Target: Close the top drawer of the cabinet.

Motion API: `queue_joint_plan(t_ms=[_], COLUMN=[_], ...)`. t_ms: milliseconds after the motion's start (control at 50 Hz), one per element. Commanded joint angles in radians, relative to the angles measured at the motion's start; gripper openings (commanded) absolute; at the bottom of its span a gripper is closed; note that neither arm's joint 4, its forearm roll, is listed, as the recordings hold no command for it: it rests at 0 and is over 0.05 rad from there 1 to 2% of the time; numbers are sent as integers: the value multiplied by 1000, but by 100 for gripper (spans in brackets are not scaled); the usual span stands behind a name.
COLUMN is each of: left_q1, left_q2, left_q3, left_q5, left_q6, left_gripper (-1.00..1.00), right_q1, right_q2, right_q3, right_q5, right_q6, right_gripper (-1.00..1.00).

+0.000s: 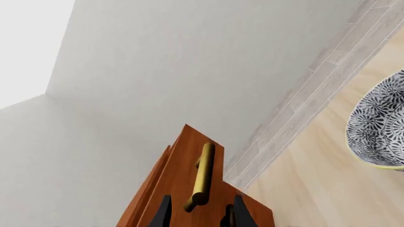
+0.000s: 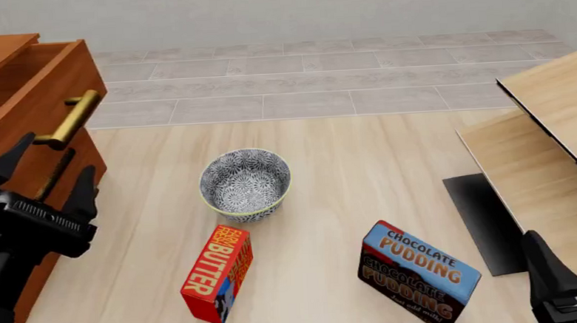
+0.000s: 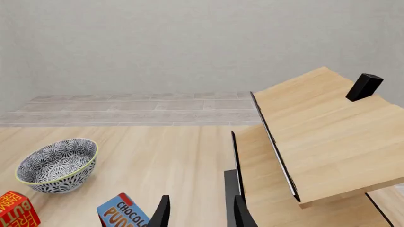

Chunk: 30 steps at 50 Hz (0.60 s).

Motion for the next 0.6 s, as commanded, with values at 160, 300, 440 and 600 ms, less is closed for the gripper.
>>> queue_joint_plan(t_ms=[160, 300, 440, 600], left_q1=[29, 35, 39, 39], left_q2=[1, -11, -22, -14], left_q3=[3, 1, -3, 4], left_q5=[-8, 2, 18, 3], left_q6=[4, 3, 4, 9], left_gripper=[100, 100, 100, 100], right_q1=[3, 4, 5, 7], right_q2=[-1, -1, -1, -1], right_q3=[0, 1, 1, 1], right_q5=[0, -1, -1, -2], right_q6=[-3, -4, -5, -6], right_gripper=[100, 100, 100, 100])
